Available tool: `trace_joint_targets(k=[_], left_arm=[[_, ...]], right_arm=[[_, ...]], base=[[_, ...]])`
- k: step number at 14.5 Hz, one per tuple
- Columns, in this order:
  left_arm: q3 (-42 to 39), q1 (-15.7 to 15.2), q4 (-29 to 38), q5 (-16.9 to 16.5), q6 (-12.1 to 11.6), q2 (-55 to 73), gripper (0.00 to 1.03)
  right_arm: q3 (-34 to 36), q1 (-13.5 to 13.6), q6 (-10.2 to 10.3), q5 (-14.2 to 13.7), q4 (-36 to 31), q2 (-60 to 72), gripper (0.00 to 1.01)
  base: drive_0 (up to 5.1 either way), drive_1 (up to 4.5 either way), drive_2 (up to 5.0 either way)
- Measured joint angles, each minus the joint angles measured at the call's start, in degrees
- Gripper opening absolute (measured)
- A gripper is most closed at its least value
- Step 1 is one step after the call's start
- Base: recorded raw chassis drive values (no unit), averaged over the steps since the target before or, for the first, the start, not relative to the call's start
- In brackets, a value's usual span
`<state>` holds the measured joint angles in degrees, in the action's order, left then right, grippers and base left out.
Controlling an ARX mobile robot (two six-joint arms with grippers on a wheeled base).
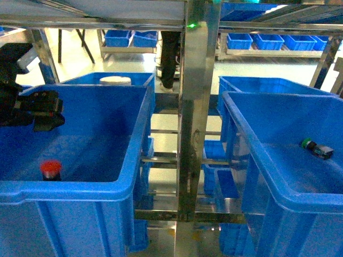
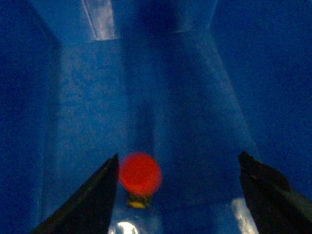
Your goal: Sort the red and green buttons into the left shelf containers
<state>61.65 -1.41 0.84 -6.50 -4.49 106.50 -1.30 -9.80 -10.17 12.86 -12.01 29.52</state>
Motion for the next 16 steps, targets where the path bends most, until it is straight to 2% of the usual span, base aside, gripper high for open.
trace_joint_targets(k=[2, 5, 6, 9, 10, 14, 16], left_arm=[[0.7, 0.9, -1.4, -1.1, 1.5, -0.4, 0.98], [-3.4, 2.9, -1.4, -2.6, 6.1, -6.0, 0.98], [-5.3, 3.0, -0.8, -3.2, 6.9, -7.5, 0.98], [-9.9, 2.2, -0.6, -4.0, 7.5, -11.0, 0.98], [-11.7, 1.5, -0.7, -5.3, 7.8, -13.0, 0.98], [-17.4, -0.9, -2.3, -8.7, 10.6, -24.7, 0.98], [-20.1, 0.2, -2.8, -6.4, 11.1, -29.9, 0.98]], right_arm=[[0.0, 0.0, 0.0, 0.0, 0.0, 0.0, 0.98], [0.0, 0.0, 0.0, 0.0, 0.0, 0.0, 0.98], [0.0, 0.0, 0.0, 0.0, 0.0, 0.0, 0.98], [0.0, 0.0, 0.0, 0.0, 0.0, 0.0, 0.98], [0.0, 0.0, 0.0, 0.0, 0.0, 0.0, 0.98], [0.0, 0.0, 0.0, 0.0, 0.0, 0.0, 0.98], [0.0, 0.0, 0.0, 0.0, 0.0, 0.0, 0.98]], base=[[0.0, 0.00, 0.0], [0.0, 0.00, 0.0], [0.0, 0.00, 0.0], [0.0, 0.00, 0.0], [0.0, 0.00, 0.0], [0.0, 0.00, 0.0], [0.0, 0.00, 0.0]])
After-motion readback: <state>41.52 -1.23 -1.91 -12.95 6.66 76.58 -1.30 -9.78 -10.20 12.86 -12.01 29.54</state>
